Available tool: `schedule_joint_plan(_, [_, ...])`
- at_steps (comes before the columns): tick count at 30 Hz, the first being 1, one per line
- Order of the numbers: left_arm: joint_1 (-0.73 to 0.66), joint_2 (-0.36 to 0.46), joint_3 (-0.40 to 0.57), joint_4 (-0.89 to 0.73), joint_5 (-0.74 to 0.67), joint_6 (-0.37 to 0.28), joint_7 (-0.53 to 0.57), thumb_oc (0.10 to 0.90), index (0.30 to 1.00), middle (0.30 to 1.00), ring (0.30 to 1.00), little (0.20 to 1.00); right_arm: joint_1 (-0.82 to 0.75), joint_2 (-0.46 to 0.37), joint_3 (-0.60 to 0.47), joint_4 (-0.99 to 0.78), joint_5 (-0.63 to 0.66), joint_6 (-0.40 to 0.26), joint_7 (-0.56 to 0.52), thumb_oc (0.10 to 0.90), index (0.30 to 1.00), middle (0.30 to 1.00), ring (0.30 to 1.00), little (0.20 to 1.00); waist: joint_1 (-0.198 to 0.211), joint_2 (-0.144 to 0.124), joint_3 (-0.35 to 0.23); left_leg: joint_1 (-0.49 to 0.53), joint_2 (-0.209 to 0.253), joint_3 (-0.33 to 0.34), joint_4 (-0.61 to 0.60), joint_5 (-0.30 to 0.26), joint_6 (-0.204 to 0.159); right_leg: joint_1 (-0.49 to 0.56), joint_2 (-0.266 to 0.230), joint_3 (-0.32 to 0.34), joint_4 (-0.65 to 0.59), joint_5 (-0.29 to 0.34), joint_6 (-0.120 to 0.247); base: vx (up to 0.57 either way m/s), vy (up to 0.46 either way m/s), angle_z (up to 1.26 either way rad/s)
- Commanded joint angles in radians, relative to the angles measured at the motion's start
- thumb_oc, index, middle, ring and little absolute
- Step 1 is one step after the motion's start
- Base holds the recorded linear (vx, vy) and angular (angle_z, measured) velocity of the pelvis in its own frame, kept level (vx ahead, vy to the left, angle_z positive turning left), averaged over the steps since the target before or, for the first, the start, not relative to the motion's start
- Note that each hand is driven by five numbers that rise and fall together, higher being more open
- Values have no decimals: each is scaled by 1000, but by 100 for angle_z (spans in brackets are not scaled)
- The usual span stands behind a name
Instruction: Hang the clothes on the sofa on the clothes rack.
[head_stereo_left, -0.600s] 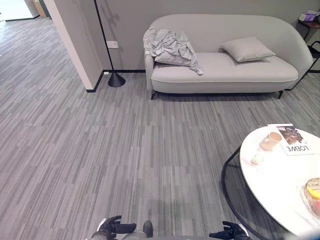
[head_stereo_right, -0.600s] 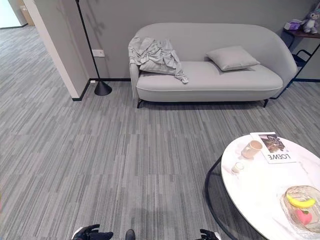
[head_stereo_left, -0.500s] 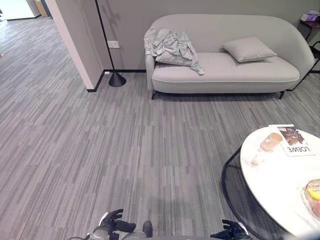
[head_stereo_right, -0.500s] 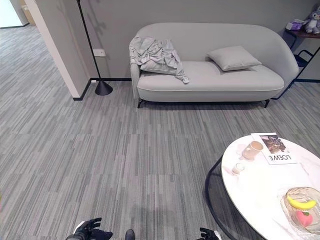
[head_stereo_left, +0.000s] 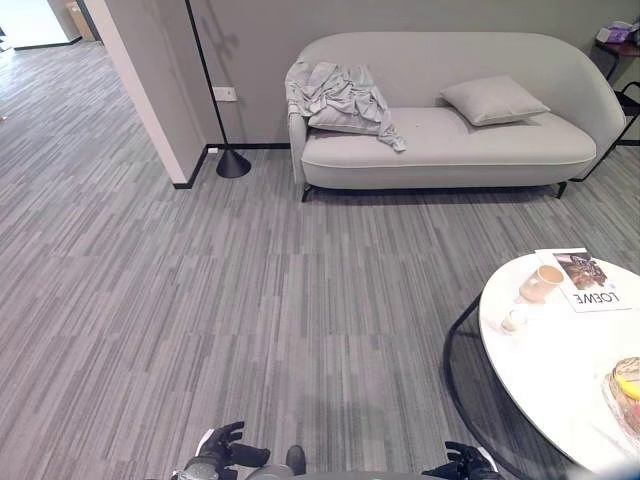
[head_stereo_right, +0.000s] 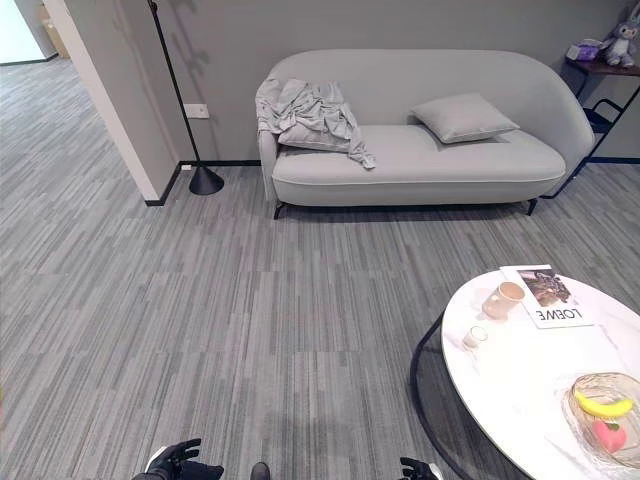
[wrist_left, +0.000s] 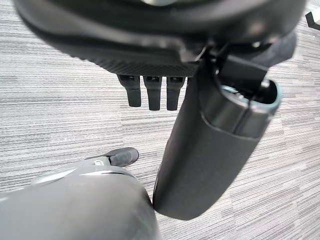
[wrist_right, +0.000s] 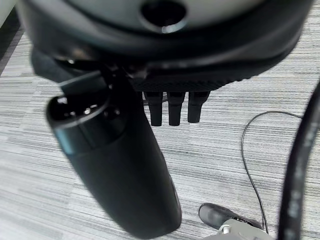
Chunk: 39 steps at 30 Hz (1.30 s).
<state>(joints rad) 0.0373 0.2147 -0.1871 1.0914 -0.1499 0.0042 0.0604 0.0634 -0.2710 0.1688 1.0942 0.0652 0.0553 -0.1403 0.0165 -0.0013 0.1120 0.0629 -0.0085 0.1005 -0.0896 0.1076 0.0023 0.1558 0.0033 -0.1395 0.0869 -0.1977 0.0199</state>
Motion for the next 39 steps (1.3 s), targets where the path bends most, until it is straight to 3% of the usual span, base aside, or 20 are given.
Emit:
schedule_joint_plan(1, [-67,29,14,36,11,-20,21,800,900,900,900,900,-24,-34,10,-64,40,-24,-38,800,900,900,900,900,-7,-31,17,76,11,-2,2,-170,-39,-20,-61,-11,-174,212,65,36,-42,-4])
schedule_joint_plan(9, [-86,36,16,31,-3,-16,27,800,900,900,900,900,-35,-52,10,-116,55,-29,-36,800,900,900,900,900,-10,-42,62,60,25,8,29,-159,-39,-34,-51,5,-174,208,49,27,-79,-7])
schedule_joint_plan(10, [-92,43,27,31,-19,-17,30,800,900,900,900,900,-40,-63,14,-145,59,-35,-31,800,900,900,900,900,-7,-56,83,4,28,12,138,-195,-42,-39,-54,8,-174,208,38,1,-94,-12])
schedule_joint_plan(13, [-94,45,35,19,-35,-18,33,800,900,900,900,900,-38,-71,11,-171,66,-38,-30,800,900,900,900,900,-6,-64,100,-56,30,12,267,-226,-46,-39,-53,13,-174,199,25,31,-110,-14])
schedule_joint_plan(15, [-91,45,30,-9,-38,-15,31,800,900,900,900,900,-31,-85,5,-200,67,-39,-31,800,900,900,900,900,-2,-70,125,-169,43,-4,478,-189,-48,-28,-50,18,-165,186,4,78,-129,2])
schedule_joint_plan(17, [-87,44,28,-21,-39,-13,30,800,900,900,900,900,-25,-92,1,-216,66,-38,-32,800,900,900,900,900,1,-69,131,-208,46,-16,549,-163,-47,-23,-46,18,-163,175,-4,98,-81,-1])
schedule_joint_plan(18, [-90,38,25,-27,-57,-15,40,800,900,900,900,900,-27,-100,-2,-218,68,-36,-41,800,900,900,900,900,11,-74,145,-306,47,-34,641,-90,-53,-4,-41,8,-165,157,-18,280,-41,6])
schedule_joint_plan(19, [-87,33,28,-39,-77,-17,47,800,900,900,900,900,-26,-99,-3,-219,71,-32,-45,800,900,900,900,900,24,-79,140,-365,54,-26,562,-97,-50,15,-44,2,-173,143,-13,286,-40,27])
schedule_joint_plan(21, [-83,31,27,-37,-75,-16,47,800,900,900,900,900,-28,-99,1,-220,71,-33,-46,800,900,900,900,900,35,-85,137,-361,55,-27,469,-101,-48,29,-51,3,-174,132,-4,290,70,16])
schedule_joint_plan(23, [-74,29,27,-33,-68,-15,48,800,900,900,900,900,-31,-97,11,-222,63,-34,-48,800,900,900,900,900,49,-77,128,-357,82,-42,231,-20,-68,52,-50,2,-174,109,6,382,134,-28])
schedule_joint_plan(25, [-73,34,31,-37,-72,-17,51,800,900,900,900,900,-49,-98,20,-214,60,-35,-59,800,900,900,900,900,70,-69,122,-379,97,-46,64,11,-81,76,-48,3,-174,89,14,445,171,-18])
schedule_joint_plan(26, [-68,35,40,-22,-71,-17,52,800,900,900,900,900,-60,-94,22,-209,57,-37,-58,800,900,900,900,900,72,-65,110,-390,116,20,2,29,-92,112,-51,10,-174,69,28,416,168,-1])
schedule_joint_plan(30, [-53,32,57,-6,-76,-16,48,800,900,900,900,900,-56,-84,25,-216,48,-34,-44,800,900,900,900,900,90,-60,78,-359,109,25,2,68,-85,141,-66,39,-174,65,49,510,250,-44])
schedule_joint_plan(31, [-36,38,72,16,-66,-15,41,800,900,900,900,900,-43,-68,22,-205,31,-33,-24,800,900,900,900,900,105,-82,36,-293,39,4,8,94,-51,137,-147,57,-44,119,86,589,312,-66])
schedule_joint_plan(32, [-36,38,72,16,-66,-15,41,800,900,900,900,900,-43,-68,22,-205,31,-33,-24,800,900,900,900,900,106,-81,34,-295,41,4,8,94,-51,135,-145,58,-44,120,85,725,400,-69])
schedule_joint_plan(33, [-35,43,76,13,-64,-13,38,800,900,900,900,900,-44,-66,21,-199,26,-30,-16,800,900,900,900,900,111,-87,35,-268,18,6,14,80,-33,106,-172,62,49,170,94,264,186,-36])
schedule_joint_plan(35, [-31,55,81,-1,-66,-12,35,800,900,900,900,900,-42,-64,19,-202,18,-31,-10,800,900,900,900,900,107,-90,49,-204,-22,4,16,41,4,10,-219,68,273,318,92,354,310,-22])
schedule_joint_plan(37, [-37,68,81,-7,-68,-9,39,800,900,900,900,900,-48,-65,14,-210,15,-29,-14,800,900,900,900,900,89,-72,73,-137,-39,10,2,-6,40,-102,-271,40,467,444,88,294,326,8])
schedule_joint_plan(38, [-39,72,85,-13,-72,-10,43,800,900,900,900,900,-52,-61,15,-210,10,-27,-15,800,900,900,900,900,82,-63,82,-102,-40,11,2,-42,43,-153,-309,10,514,443,96,422,259,33])
schedule_joint_plan(39, [-51,72,87,-19,-82,-15,44,800,900,900,900,900,-51,-58,14,-216,14,-26,-14,800,900,900,900,900,63,-45,94,-63,-32,10,2,-70,46,-216,-326,-61,446,380,74,338,150,26])
